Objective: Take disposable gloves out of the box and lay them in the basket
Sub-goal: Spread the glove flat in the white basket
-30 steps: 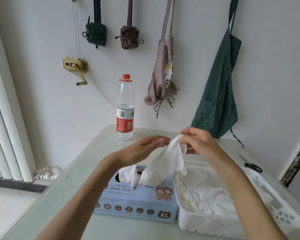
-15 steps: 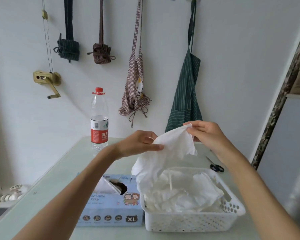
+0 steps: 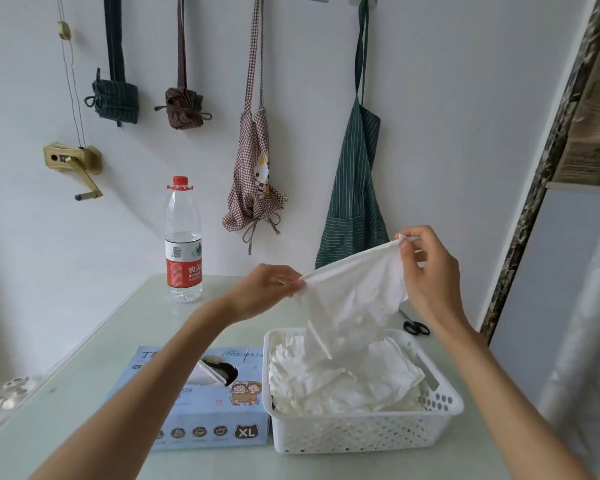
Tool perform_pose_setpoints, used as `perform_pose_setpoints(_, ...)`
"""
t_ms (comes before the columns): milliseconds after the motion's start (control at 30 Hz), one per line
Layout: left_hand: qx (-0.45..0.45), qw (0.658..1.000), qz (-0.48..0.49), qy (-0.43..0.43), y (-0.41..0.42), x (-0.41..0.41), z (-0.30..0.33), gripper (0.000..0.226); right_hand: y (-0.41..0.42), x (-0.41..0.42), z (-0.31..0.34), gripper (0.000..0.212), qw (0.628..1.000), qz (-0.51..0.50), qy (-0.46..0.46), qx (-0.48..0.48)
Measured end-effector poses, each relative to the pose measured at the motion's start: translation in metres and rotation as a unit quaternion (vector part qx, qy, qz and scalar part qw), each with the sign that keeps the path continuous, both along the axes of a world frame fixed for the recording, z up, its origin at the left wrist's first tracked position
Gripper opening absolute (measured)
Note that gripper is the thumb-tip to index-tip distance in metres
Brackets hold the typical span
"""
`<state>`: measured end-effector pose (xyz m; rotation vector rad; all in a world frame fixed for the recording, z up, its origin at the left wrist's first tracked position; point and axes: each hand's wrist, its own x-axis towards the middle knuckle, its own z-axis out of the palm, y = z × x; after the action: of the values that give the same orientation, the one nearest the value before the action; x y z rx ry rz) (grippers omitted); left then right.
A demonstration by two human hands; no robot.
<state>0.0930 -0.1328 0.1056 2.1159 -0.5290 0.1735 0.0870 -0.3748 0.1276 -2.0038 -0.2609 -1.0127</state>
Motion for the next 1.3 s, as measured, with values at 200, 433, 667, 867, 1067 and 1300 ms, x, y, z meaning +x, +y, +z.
perform_pose_setpoints(200,-0.084,0.988,0.084,-0.097,-0.01,-0.026,0.008,0.012,0.006,-0.033,-0.014,0.013,0.994,0.015,-0.108,0.02)
perform_pose_setpoints(433,0.017,0.96,0.166,-0.226,-0.019,-0.035,0.006,0.017,0.0,-0.039,-0.013,0.011,0.989,0.053,-0.096,0.096)
perform_pose_setpoints(667,0.245,0.959,0.092,-0.108,-0.029,0.037,-0.058,0.026,-0.038,0.03,-0.109,0.014,0.968,-0.083,0.226,-0.074)
perform_pose_setpoints(867,0.296,0.943,0.079,-0.13,-0.034,0.07,-0.072,0.034,-0.045,0.044,-0.122,0.023,0.931,-0.143,0.254,-0.219)
perform_pose_setpoints(1067,0.358,0.91,0.132,-0.165,-0.024,0.074,-0.074,0.045,-0.041,0.045,-0.122,0.027,0.898,-0.153,0.258,-0.322)
perform_pose_setpoints(1300,0.269,0.947,0.1,-0.143,-0.027,0.039,-0.068,0.05,-0.04,0.029,-0.112,0.027,0.956,-0.054,0.161,-0.24)
